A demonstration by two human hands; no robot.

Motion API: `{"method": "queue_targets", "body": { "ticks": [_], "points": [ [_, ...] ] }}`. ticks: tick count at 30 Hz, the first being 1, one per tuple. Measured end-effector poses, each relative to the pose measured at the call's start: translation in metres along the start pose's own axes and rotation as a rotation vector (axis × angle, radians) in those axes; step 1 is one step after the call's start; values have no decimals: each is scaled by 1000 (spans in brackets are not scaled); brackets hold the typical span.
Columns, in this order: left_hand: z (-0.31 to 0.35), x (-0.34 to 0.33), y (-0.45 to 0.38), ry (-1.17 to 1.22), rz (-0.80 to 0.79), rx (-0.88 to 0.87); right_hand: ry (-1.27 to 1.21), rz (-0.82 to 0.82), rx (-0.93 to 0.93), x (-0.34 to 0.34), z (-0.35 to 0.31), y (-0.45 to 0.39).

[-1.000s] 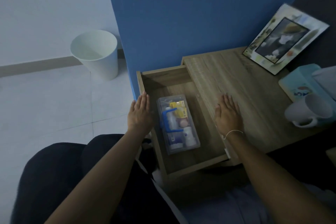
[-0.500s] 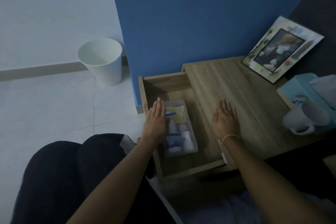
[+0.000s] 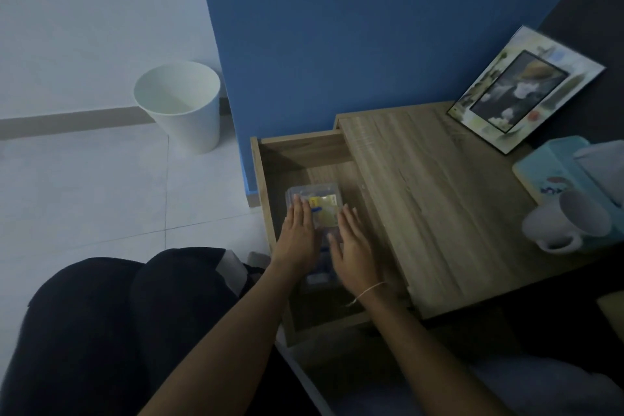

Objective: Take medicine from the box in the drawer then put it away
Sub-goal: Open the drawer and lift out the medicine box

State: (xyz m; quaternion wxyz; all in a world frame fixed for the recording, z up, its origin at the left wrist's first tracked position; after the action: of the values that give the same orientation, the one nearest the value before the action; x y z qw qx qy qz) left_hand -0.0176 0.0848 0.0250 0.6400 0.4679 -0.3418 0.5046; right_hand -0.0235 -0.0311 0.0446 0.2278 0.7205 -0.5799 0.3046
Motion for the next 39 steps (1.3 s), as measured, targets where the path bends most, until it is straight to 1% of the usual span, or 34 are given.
{"method": "queue_targets", "body": {
  "ticks": [2,4,7,8,10,12,13,15,18,20,22,25,28,30,32,34,36,39],
  "points": [
    [-1,-2,-3,4,-13,9,23,-53,-109,-15,10,-5],
    [-3,-5,-6,38,-23,29,92,-149,-177,-25,17,-8],
    [-5,-8,-9,153,-28,78,-82,-171,-148,-23,19,-8],
    [-5,-9,-11,185,-26,84,-75,-176,-147,-23,17,-10],
    [-3,-9,-14,213,-22,82,-8,-188,-211,-23,23,-12],
    [-5,-10,-16,217,-30,87,-93,-141,-287,-19,26,-18],
    [-6,-11,-17,204,-39,90,-95,-127,-253,-17,24,-20],
    [-8,-14,-19,192,-51,101,-25,-115,-176,-15,23,-21],
    [-14,-18,-22,325,-90,180,21,-66,-198,-15,27,-23],
    [-19,-18,-27,406,-79,219,66,-28,-201,-19,25,-20],
    [-20,-9,-39,370,-27,189,75,5,-226,-24,23,-12],
    [-23,11,-63,189,48,109,137,-24,-265,-38,25,8],
    [-24,18,-85,27,39,6,181,-47,-275,-44,31,20],
    [-27,16,-94,-23,10,-20,196,-53,-257,-42,33,20],
    [-31,17,-98,-28,34,-5,194,-79,-240,-38,33,17],
    [-37,21,-98,-3,105,48,203,-116,-234,-36,33,14],
    [-41,24,-99,1,146,101,210,-119,-236,-36,32,14],
    [-45,24,-104,16,116,124,200,-124,-266,-43,29,17]
  ]
}}
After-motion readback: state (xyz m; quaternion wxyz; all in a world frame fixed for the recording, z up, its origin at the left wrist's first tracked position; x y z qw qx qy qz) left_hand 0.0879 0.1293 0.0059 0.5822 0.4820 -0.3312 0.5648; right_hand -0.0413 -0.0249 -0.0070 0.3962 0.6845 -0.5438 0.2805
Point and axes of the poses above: each hand's wrist, its own y-axis away from the middle knuckle, its own x-axis out of the back of the hand, z = x × y, the point moved 7 cm from there along -y, towards the middle knuckle, and after that the axes turned 15 degrees about -y, right-handed, at the moved point
